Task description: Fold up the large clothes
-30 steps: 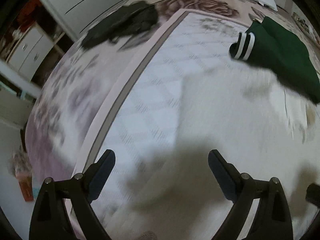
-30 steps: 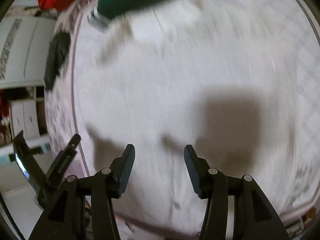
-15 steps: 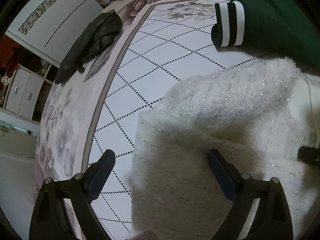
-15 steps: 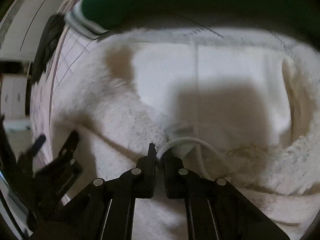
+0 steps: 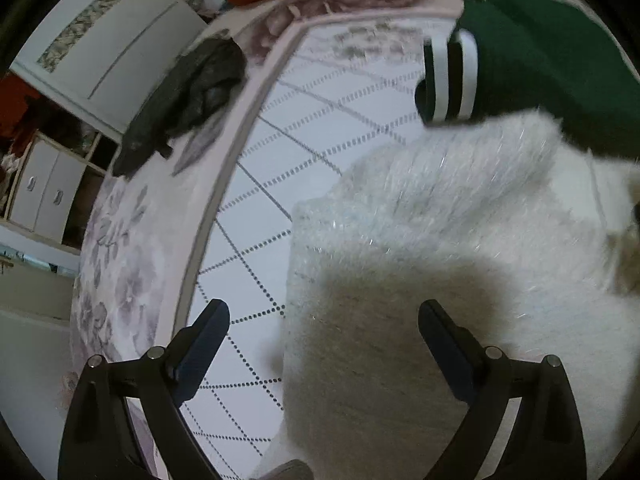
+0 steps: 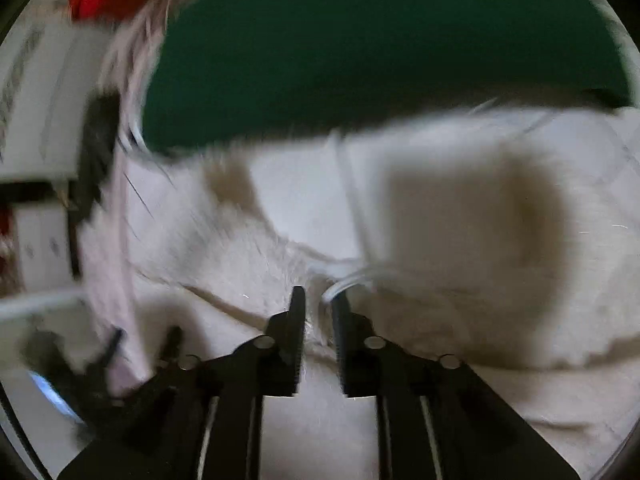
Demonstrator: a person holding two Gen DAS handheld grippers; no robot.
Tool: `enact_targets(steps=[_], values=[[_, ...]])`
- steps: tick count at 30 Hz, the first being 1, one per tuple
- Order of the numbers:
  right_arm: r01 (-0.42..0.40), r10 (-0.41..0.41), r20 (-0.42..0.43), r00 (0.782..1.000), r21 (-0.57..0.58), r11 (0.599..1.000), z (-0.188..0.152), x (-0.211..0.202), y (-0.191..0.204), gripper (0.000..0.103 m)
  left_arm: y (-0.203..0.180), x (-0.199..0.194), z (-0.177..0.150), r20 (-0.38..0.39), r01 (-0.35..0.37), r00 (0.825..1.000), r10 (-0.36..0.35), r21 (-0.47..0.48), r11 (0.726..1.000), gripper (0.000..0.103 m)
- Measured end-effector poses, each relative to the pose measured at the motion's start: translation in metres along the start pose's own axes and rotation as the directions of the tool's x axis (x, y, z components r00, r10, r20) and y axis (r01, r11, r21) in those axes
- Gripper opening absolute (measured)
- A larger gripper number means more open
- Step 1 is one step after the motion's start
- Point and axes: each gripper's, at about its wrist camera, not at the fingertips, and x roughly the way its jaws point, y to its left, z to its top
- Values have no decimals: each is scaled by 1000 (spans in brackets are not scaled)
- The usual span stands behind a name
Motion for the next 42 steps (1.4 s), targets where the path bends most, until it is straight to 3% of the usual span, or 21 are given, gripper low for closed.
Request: enact_targets(steps=[2,4,8,10,13,16,22,25,27,29,30,32,36,40,42], values=[[6,-7,66,998,17,1000,1,-35,-15,61,-7,-9,3,13,19,1000,-19,-18,1000,97],[46,-48,79,996,28,999,2,-49,-29,62,-23,-5,7,3,16,1000,-16,-9,1000,97],[128,-128,-20,992,3,992,4,-17,-36,62,-52,22,5,-42,-15,999,17,43,999,97],[212,-216,-69,974,-61,975,5,15,-30,62,-60,27,2,-28,-35,999,37,71,997,97],[338,-363,-103,926,-205,919,-6,48,-24,62,-62,25,0,4,-41,999,41,96,995,97],[367,-382,-21,924,-233,901,-17,46,-11,22,-56,26,-1,4,-13,1000,13,82,997,97],[347,-327,133,936,-176,921,-21,-2,-1,16,-51,30,-1,9,17,1000,-18,83,996,97],[306,-293,92,952,-191,933,-12,-2,-1,18,-49,32,0,8,22,1000,-23,73,997,98],[241,-244,0,970,-161,957,-2,5,-17,27,-44,26,1,4,23,1000,-23,66,998,97],[142,-148,-54,988,-100,985,1,-16,-40,34,-35,9,-2,19,27,999,-28,47,999,97],[96,-99,-39,994,-73,993,-5,-38,-51,39,-31,-1,-5,33,34,999,-35,34,999,97],[65,-64,22,998,-36,997,-23,-82,-72,60,-22,-25,-19,61,51,997,-52,9,999,97],[176,-179,117,977,30,984,-87,-155,-133,64,-23,-57,-63,44,83,996,-83,9,997,97],[358,-359,2,933,58,932,-130,-145,-199,64,-47,-59,-109,-31,130,991,-129,52,990,97],[371,-370,-49,928,9,929,-141,-125,-211,64,-66,-58,-123,-57,147,988,-142,91,985,97]])
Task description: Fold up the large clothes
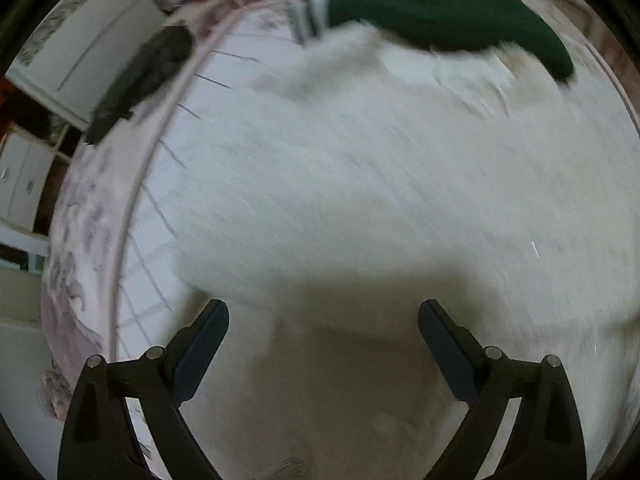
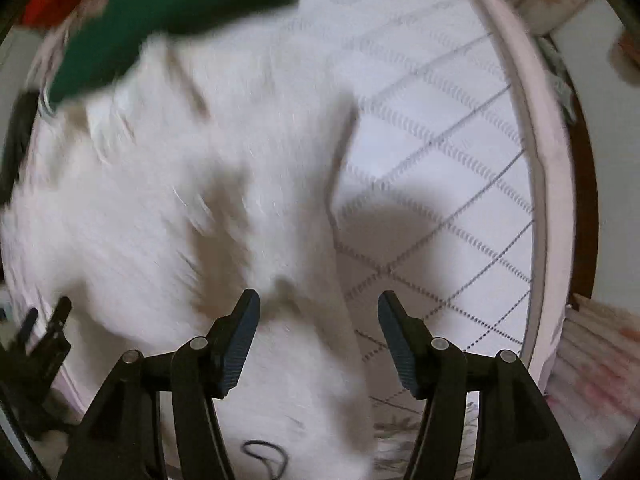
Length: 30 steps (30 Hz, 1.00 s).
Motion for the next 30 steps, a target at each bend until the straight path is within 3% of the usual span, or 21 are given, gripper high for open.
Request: enact_targets(steps=[1,3,4,5,7,8,10,12,13,17,21,24,25,27,29,30], values=[[9,-9,-15,1000,-45,999,-2,12,-1,62,-7,2,-3,7,-5,1000,5,14,1000,97],[4,-5,-9,1000,-89,996,-2,26,-2,13,-21,16,-4,11,-38,999,38,55,998,97],[-12,12,10,1000,-28,1000,1,35,-15,8,-24,22,-3,6,-40,999,39,62,997,100],[-53,52,26,998,73,996,2,40,-31,8,-25,31,-2,-2,-28,1000,28,61,998,103],[-178,174,41,984,321,930,-5,56,-77,12,-23,35,1,-3,-3,1000,3,53,999,103],[-210,203,58,978,361,909,-9,57,-86,18,-21,33,2,8,0,1000,0,60,998,103],[-218,214,48,976,319,922,-17,53,-86,30,-20,32,3,19,-1,1000,-1,79,997,103],[-222,226,21,974,298,928,-33,56,-89,23,-16,31,4,30,3,1000,-6,84,996,103],[-227,228,32,973,312,923,-39,55,-94,14,-13,30,3,30,7,999,-10,85,996,103],[-322,321,82,944,447,835,-72,56,-117,9,7,29,1,42,-18,999,15,89,996,103],[-377,404,51,913,482,791,-114,57,-105,9,34,29,-9,35,-38,999,34,118,992,103],[-400,462,-21,887,466,789,-160,57,-87,9,49,22,-23,25,-59,998,57,139,989,103],[-378,441,-36,897,455,806,-170,54,-88,9,52,19,-27,24,-64,998,61,144,988,103],[-237,288,-55,956,435,869,-190,49,-106,14,53,14,-37,18,-68,998,66,142,987,103],[-124,178,-88,980,431,894,-205,48,-129,56,51,9,-45,19,-69,998,67,137,988,103],[-123,185,-102,978,438,891,-210,46,-137,58,49,7,-49,19,-70,997,68,135,988,103]])
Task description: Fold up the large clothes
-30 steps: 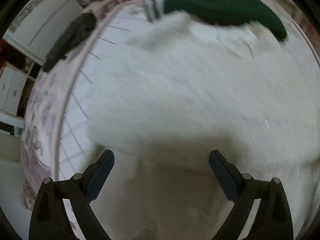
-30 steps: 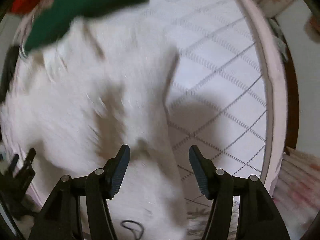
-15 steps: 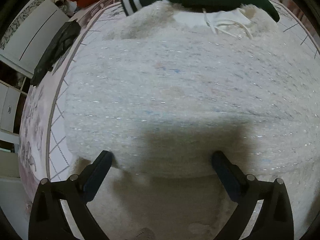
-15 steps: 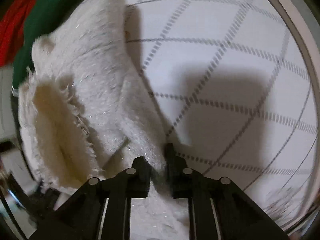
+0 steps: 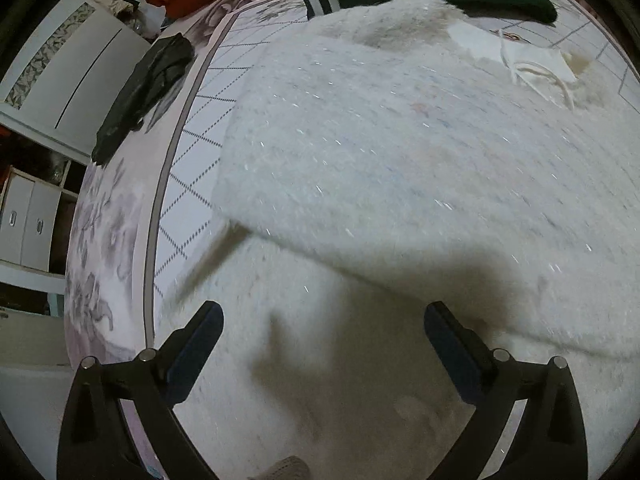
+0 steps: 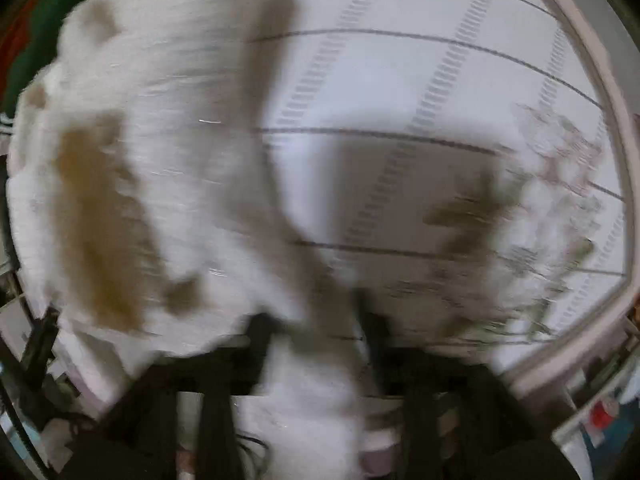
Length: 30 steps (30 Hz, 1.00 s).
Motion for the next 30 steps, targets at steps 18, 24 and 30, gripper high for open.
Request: enact_targets(steps=[18,24,30], values=[[-90,14,-162,987,-473,876,19,-72,-31,69,-42,-86,-102,-134,-175,980,149,-203,963,103],[-282,102,-434,895,-374,884,-56,-22,-70,77,-10,-126,-161,-264,-325,934,240,-353,877,103],[-410,252,-501,828,-233,882,-107,61,-37,8,31,-128,-227,-397,-484,862,316,-457,746,103]])
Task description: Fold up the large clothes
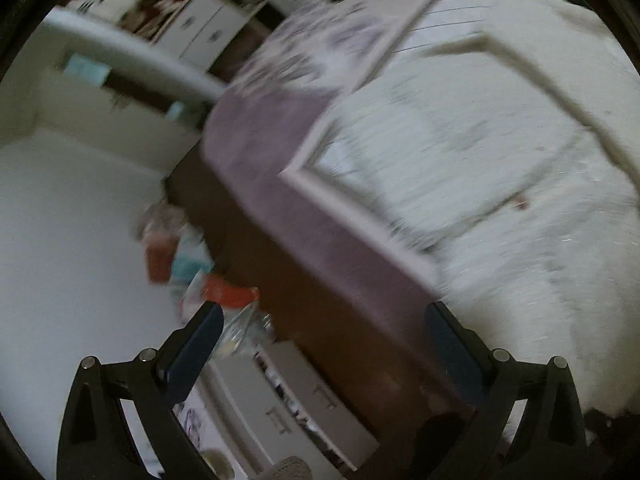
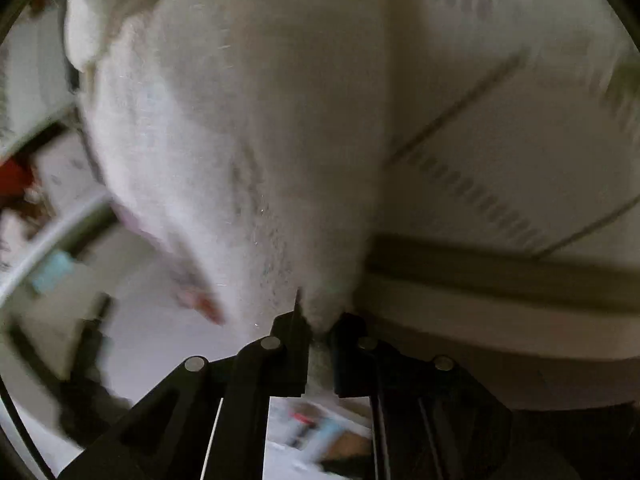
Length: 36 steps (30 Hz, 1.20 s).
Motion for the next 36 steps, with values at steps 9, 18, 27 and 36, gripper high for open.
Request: enact_targets(steps=[9,18,27,36], values=[[262,-261,33,965,-197,945,15,-61,33,63,-13,24,-18,-57,134,989,-137,-53,990,103],[311,-291,338,895,-7,950,66,-201,-11,73,-153,-72,-85,132,229,938,-319,455,861,103],[336,-323,346,881,23,942,75,-233,-57,73,-257,-68,-142,215,24,945,-247,706,708,103],[231,-220,381,898,17,973,88,-233,-91,73,-241,-101,-124,230,68,924,-305,687,724,103]])
